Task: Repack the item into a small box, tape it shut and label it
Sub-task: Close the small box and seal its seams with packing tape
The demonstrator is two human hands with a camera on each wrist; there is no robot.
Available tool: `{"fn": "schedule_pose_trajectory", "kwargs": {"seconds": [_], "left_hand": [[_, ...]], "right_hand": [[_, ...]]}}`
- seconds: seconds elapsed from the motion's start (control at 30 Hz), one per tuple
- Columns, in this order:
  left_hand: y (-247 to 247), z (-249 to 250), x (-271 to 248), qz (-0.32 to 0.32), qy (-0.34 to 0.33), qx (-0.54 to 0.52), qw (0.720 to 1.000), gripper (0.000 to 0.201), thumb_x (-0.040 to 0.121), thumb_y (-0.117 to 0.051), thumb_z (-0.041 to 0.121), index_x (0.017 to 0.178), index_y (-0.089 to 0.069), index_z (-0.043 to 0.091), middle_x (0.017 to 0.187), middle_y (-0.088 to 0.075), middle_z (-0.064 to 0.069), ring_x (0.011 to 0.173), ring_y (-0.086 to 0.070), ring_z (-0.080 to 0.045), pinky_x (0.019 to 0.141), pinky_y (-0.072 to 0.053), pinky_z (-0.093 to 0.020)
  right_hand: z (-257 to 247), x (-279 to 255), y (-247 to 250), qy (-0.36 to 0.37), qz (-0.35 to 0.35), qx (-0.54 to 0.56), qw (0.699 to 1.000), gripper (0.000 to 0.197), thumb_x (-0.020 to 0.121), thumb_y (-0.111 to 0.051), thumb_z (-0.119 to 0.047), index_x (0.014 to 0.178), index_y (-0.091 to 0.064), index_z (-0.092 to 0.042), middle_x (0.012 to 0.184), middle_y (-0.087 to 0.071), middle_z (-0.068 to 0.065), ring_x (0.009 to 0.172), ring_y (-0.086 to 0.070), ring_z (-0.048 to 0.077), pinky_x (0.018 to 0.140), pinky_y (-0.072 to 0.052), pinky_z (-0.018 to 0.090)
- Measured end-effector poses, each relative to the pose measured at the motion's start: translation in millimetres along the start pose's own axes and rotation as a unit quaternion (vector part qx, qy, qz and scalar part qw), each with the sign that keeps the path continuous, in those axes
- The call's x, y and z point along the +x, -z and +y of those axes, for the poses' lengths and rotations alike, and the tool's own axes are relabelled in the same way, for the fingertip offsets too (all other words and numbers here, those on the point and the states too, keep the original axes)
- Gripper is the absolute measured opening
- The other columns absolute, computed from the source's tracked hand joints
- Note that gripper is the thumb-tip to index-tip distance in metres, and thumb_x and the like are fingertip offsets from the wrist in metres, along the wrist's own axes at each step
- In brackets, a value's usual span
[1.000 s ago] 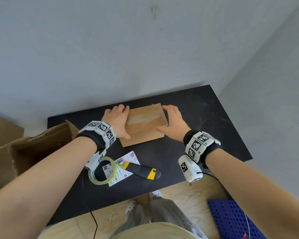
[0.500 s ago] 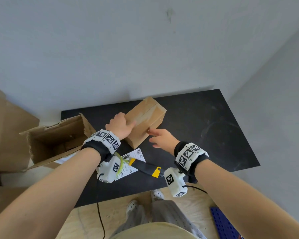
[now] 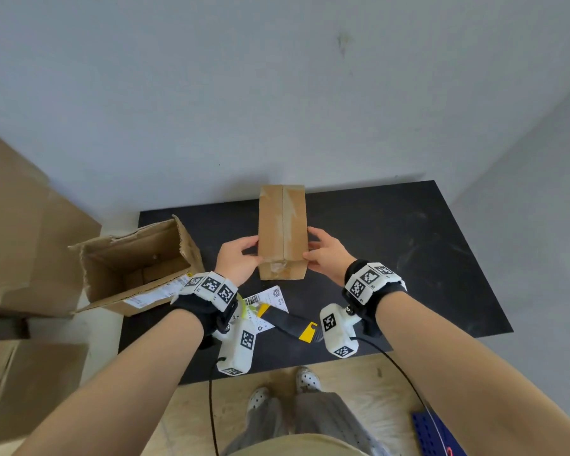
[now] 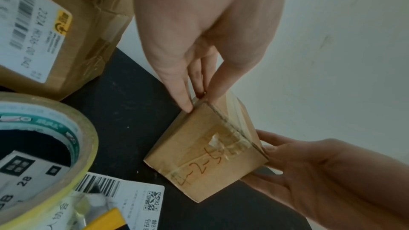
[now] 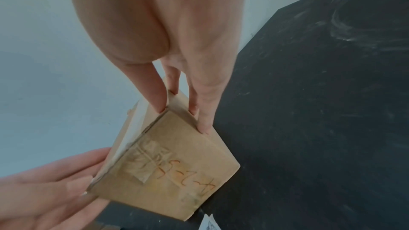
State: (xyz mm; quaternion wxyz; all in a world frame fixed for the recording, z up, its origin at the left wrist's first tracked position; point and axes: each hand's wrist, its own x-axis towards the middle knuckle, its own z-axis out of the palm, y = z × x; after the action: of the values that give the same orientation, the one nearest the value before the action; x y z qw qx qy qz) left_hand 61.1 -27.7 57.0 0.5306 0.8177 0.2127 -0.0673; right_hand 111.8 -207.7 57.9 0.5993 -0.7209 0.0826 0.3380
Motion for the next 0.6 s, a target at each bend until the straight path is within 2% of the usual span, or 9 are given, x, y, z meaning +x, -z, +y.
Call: {"fn": "schedule_pose_trajectory", "kwargs": {"seconds": [0.1, 0.17, 0.27, 0.33, 0.47, 0.53, 0.6], "left_hand": [[-4, 1, -4, -0.004, -0.026, -0.024, 0.999, 0.050, 0.079, -0.070, -0.002, 0.127, -0.057, 0.004, 0.127, -0.060, -0.007, 0.108, -0.055, -0.008, 0.087, -0.043, -0.015], [-5, 1, -5, -0.002, -0.034, -0.023, 0.999, 0.049, 0.079, -0.069, -0.002, 0.127, -0.057, 0.004, 0.127, -0.060, -0.007, 0.106, -0.055, -0.007, 0.084, -0.043, -0.010], [-5, 1, -8, 0.010, -0.029, -0.015, 0.999, 0.049, 0.080, -0.070, 0.000, 0.127, -0.056, 0.004, 0.126, -0.060, -0.006, 0.104, -0.055, -0.007, 0.087, -0.042, -0.013], [-4, -1, -10, 0.018, -0.031, 0.009, 0.999, 0.047, 0.081, -0.069, 0.001, 0.127, -0.057, 0.006, 0.127, -0.060, -0.006, 0.108, -0.058, -0.012, 0.091, -0.042, -0.018], [2, -4, -19, 0.021, -0.042, 0.123, 0.991, 0.041, 0.088, -0.062, 0.008, 0.128, -0.057, 0.013, 0.127, -0.061, -0.005, 0.108, -0.061, -0.019, 0.094, -0.043, -0.025], [6, -5, -26, 0.012, -0.057, 0.198, 0.978, 0.041, 0.090, -0.058, 0.012, 0.131, -0.054, 0.017, 0.130, -0.058, -0.003, 0.111, -0.059, -0.020, 0.097, -0.046, -0.033], [10, -5, -35, -0.004, -0.085, 0.255, 0.963, 0.040, 0.092, -0.055, 0.019, 0.132, -0.051, 0.020, 0.129, -0.058, -0.002, 0.112, -0.057, -0.020, 0.095, -0.047, -0.035]], "right_hand": [[-2, 6, 3, 0.007, 0.004, -0.014, 1.000, 0.061, 0.087, -0.049, 0.012, 0.139, -0.038, -0.017, 0.130, -0.052, 0.016, 0.117, -0.055, 0.030, 0.096, -0.049, 0.046], [-1, 7, 4, 0.011, 0.006, -0.029, 1.000, 0.061, 0.087, -0.050, 0.011, 0.140, -0.038, -0.017, 0.129, -0.053, 0.015, 0.117, -0.055, 0.029, 0.096, -0.049, 0.046], [0, 4, 5, 0.033, 0.013, -0.055, 0.998, 0.058, 0.088, -0.052, 0.007, 0.140, -0.039, -0.015, 0.126, -0.055, 0.013, 0.115, -0.056, 0.028, 0.095, -0.050, 0.041], [1, 1, 5, 0.063, 0.035, -0.115, 0.991, 0.052, 0.088, -0.056, 0.001, 0.137, -0.044, -0.013, 0.124, -0.059, 0.012, 0.113, -0.058, 0.026, 0.095, -0.049, 0.038], [-3, -12, 2, 0.118, 0.085, -0.275, 0.950, 0.035, 0.089, -0.056, -0.012, 0.124, -0.056, -0.015, 0.118, -0.063, 0.004, 0.108, -0.059, 0.020, 0.094, -0.048, 0.033], [-5, -20, -1, 0.139, 0.103, -0.372, 0.912, 0.030, 0.092, -0.051, -0.019, 0.121, -0.057, -0.015, 0.119, -0.059, 0.004, 0.108, -0.057, 0.022, 0.092, -0.048, 0.036], [-8, -28, -5, 0.162, 0.114, -0.444, 0.874, 0.029, 0.095, -0.047, -0.022, 0.121, -0.056, -0.014, 0.120, -0.054, 0.004, 0.109, -0.055, 0.022, 0.088, -0.048, 0.035]]}}
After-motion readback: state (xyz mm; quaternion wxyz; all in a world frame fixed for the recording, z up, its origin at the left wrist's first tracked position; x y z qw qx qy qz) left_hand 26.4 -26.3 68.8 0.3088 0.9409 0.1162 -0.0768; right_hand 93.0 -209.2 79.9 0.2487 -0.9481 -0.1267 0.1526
